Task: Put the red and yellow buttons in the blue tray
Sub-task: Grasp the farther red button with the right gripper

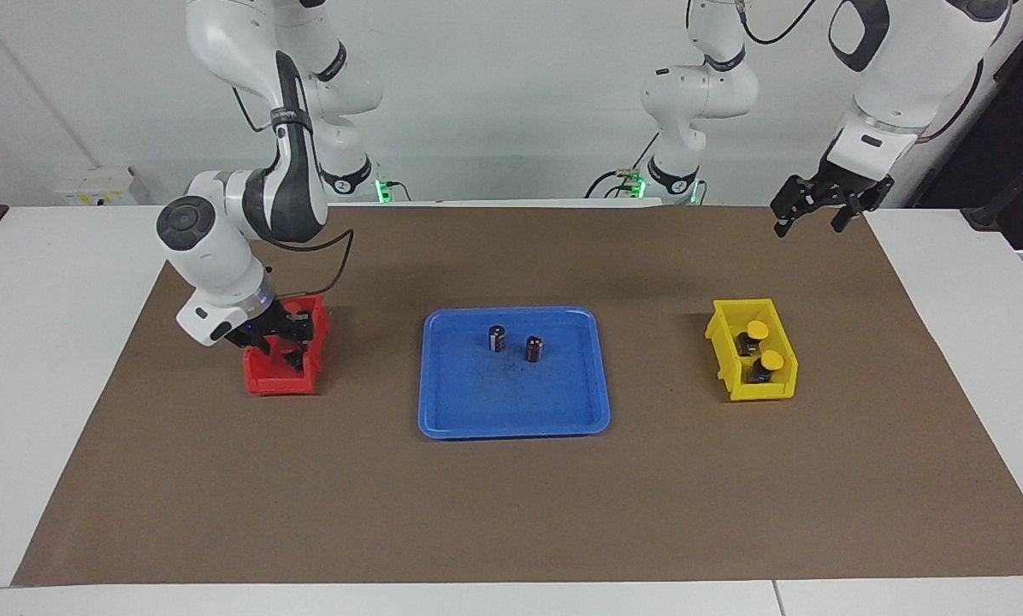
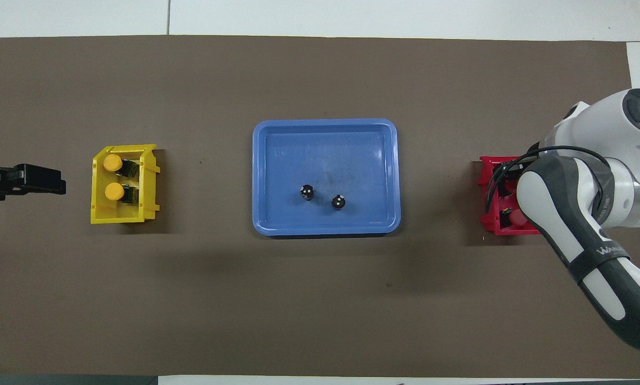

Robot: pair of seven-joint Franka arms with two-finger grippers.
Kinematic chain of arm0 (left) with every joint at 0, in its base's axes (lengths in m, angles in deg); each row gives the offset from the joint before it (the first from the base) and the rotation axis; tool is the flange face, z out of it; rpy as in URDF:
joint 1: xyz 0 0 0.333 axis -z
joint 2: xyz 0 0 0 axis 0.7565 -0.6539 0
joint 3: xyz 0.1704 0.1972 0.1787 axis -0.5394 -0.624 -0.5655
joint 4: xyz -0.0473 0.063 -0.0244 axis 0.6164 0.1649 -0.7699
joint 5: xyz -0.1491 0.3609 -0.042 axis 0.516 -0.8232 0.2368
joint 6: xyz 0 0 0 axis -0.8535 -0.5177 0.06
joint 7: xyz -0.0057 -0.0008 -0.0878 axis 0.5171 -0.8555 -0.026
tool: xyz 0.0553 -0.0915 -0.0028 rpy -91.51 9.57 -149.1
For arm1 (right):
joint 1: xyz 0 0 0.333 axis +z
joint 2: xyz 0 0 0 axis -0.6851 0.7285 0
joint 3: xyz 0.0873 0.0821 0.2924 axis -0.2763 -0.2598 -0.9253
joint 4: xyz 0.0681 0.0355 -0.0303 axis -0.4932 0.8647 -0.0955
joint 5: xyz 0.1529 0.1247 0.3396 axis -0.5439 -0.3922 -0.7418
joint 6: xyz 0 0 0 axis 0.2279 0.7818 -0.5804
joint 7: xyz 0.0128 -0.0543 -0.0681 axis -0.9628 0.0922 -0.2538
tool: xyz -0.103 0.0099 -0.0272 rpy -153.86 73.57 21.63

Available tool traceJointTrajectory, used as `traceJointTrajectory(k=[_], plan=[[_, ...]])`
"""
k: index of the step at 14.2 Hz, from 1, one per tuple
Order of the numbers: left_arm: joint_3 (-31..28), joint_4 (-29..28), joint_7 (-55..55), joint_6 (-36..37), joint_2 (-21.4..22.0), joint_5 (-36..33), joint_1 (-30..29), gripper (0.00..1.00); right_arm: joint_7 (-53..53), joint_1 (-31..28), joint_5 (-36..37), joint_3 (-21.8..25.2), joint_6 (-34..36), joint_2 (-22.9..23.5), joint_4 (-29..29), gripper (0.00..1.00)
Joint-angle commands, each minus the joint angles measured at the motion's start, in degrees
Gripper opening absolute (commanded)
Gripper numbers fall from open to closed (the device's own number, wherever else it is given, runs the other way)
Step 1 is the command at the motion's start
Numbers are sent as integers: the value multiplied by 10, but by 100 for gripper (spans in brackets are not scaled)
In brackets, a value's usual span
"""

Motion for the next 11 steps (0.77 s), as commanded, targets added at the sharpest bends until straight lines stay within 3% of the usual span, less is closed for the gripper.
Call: traceJointTrajectory(k=[1, 11], plan=[[2, -21, -3, -7, 19, 3, -5, 100, -19, -8, -8, -2, -40, -21, 52, 64], [2, -21, -3, -7, 18, 3, -5, 100, -42, -22, -7, -2, -34, -23, 50, 64]])
